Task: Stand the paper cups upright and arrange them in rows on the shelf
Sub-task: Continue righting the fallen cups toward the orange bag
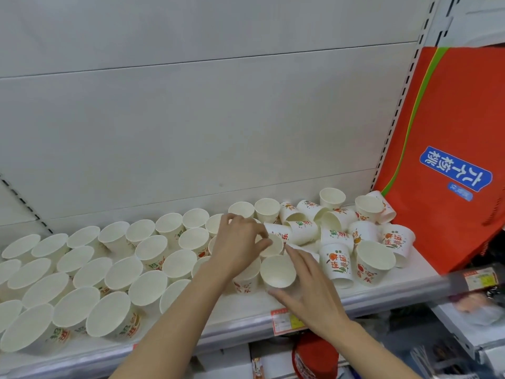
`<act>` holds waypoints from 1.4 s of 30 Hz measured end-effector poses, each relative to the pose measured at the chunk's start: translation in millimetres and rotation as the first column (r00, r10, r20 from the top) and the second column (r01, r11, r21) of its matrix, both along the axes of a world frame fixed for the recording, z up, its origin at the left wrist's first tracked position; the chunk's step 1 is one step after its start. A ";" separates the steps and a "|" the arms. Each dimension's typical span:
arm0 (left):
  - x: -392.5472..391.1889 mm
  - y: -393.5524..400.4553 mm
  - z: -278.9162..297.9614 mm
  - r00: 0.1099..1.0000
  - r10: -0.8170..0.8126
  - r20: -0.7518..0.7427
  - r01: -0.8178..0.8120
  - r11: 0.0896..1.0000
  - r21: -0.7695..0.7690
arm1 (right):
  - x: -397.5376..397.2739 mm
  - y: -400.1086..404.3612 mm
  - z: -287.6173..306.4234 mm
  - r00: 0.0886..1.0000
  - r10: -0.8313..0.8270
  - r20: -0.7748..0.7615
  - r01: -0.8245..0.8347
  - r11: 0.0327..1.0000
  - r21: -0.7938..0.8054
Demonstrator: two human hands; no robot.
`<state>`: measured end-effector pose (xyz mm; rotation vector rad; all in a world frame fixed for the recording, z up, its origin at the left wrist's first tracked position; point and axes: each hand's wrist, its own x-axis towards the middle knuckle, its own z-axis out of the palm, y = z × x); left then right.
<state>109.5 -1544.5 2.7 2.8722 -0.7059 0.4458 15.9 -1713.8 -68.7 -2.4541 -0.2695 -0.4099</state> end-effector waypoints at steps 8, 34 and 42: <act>55.8 -36.6 5.4 0.978 0.175 -0.113 -0.137 0.949 0.284 | 68.0 -50.5 33.5 0.950 -0.066 0.304 0.155 0.948 -0.279; 39.9 -46.1 8.9 0.999 -0.008 0.031 -0.006 0.898 0.439 | 129.6 -74.8 57.8 0.956 0.270 -0.117 -0.278 0.703 -0.654; 66.1 -51.6 19.9 0.995 0.084 -0.048 -0.086 0.996 -0.032 | 130.9 -94.7 65.7 0.936 0.351 0.017 -0.273 0.757 -0.594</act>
